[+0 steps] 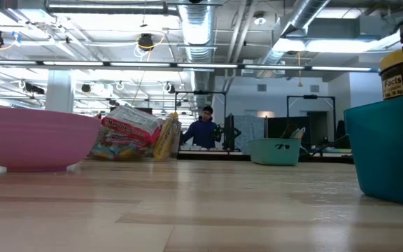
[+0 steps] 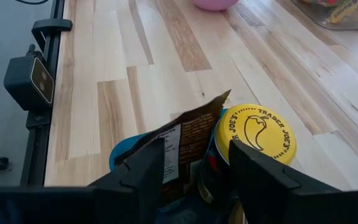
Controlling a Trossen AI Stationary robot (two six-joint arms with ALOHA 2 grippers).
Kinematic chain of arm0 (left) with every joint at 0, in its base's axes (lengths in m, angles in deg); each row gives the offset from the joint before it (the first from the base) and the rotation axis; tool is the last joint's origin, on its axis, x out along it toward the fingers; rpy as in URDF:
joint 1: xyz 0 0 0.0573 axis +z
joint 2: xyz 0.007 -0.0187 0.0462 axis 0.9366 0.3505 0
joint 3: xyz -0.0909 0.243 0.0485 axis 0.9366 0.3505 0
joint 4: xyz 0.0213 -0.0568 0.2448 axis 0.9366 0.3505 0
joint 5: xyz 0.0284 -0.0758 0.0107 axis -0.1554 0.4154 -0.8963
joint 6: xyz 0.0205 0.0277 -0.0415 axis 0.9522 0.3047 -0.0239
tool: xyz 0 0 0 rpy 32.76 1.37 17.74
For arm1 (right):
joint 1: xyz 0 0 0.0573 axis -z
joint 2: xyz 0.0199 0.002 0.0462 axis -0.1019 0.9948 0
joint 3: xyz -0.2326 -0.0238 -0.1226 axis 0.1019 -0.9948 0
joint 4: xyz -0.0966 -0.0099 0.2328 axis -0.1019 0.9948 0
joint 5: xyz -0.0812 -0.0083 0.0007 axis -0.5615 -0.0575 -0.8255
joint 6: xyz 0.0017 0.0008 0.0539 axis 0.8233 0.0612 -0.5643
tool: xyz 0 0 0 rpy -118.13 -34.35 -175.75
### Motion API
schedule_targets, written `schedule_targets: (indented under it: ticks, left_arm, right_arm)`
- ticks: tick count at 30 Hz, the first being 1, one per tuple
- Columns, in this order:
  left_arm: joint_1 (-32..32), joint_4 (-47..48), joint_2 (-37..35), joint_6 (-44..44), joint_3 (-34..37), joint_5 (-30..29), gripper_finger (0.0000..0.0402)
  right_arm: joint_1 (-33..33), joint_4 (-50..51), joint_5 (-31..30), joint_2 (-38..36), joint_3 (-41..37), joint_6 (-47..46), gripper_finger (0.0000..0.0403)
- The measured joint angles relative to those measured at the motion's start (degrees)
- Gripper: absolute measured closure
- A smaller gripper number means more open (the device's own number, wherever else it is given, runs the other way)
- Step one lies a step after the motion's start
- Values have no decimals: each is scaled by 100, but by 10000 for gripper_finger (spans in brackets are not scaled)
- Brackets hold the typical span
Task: Pick & Place Food Item
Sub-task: Return to Home Position
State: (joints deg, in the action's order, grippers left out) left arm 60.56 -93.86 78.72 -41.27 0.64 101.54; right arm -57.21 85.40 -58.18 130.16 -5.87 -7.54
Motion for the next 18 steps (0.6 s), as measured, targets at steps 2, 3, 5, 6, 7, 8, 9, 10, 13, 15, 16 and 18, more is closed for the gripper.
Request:
schedule_targets:
  ticks: [2, 3, 5, 6, 7, 8, 9, 10, 13, 15, 16, 18]
  left_arm:
    - [2, -2, 0, 0, 0, 0, 131]
    - [2, -2, 0, 0, 0, -1, 131]
    - [0, 0, 0, 0, 0, 0, 131]
    - [2, -1, 0, 0, 0, 0, 131]
    - [0, -2, 0, 0, 0, -2, 131]
    - [2, 0, 0, 0, 0, 0, 131]
    - [1, 0, 0, 0, 0, 0, 131]
    - [1, -2, 0, 0, 0, 0, 131]
    - [2, -1, 0, 0, 0, 0, 131]
    - [0, 0, 0, 0, 0, -2, 131]
    - [2, 0, 0, 0, 0, -2, 131]
    - [2, -2, 0, 0, 0, -1, 131]
  right_arm:
    - [14, -2, 7, 0, 0, -1, 232]
    - [14, -2, 7, 0, 0, 1, 233]
    - [23, -4, 5, -14, 0, 1, 235]
    - [24, 1, 5, -21, 10, 1, 237]
    - [34, 7, 5, -22, 35, 4, 239]
    - [44, 22, 5, -22, 73, 16, 241]
    - [47, 42, 6, -22, 121, 39, 244]
    - [47, 40, 9, -22, 174, 138, 247]
    - [47, 45, 168, -22, 341, 443, 259]
    - [60, 82, 250, -22, 505, 619, 268]
    - [65, 128, 266, -22, 596, 706, 273]
    - [92, 261, 286, -22, 795, 881, 285]
